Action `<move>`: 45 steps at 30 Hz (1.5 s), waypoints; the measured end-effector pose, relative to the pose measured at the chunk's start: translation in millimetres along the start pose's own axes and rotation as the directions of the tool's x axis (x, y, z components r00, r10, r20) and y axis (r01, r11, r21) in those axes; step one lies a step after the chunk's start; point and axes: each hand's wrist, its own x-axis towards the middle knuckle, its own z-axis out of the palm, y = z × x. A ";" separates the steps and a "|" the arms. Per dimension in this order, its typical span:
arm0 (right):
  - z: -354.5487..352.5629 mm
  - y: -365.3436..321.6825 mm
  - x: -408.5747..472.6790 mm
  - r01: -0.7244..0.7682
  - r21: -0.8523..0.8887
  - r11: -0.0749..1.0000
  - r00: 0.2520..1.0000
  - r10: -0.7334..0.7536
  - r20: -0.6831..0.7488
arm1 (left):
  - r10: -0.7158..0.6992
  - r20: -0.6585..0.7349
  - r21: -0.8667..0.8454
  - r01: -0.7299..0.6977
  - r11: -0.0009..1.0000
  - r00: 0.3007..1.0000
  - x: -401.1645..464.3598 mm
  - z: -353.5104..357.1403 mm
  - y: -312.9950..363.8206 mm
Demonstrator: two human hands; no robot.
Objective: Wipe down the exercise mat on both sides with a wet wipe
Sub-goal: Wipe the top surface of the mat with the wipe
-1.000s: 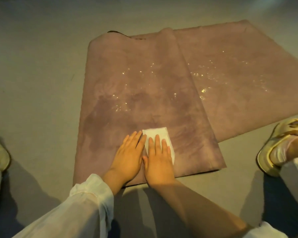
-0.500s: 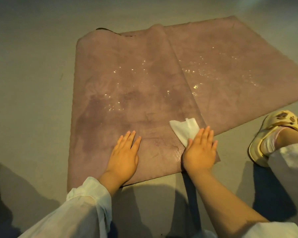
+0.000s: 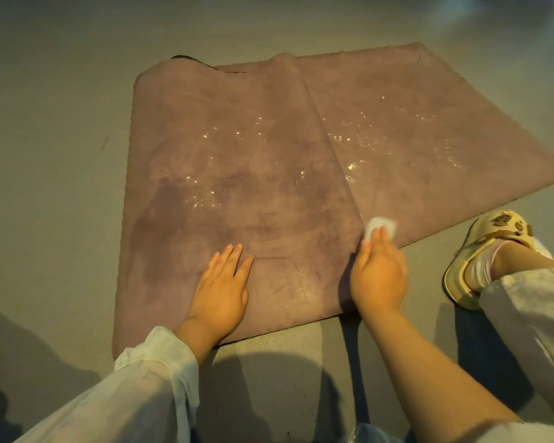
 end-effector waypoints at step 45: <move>69.8 -105.5 -118.6 0.663 0.136 0.736 0.638 -0.651 0.411 | -0.572 -0.154 -0.404 0.477 0.781 0.806 -50.0 -22.7 -92.5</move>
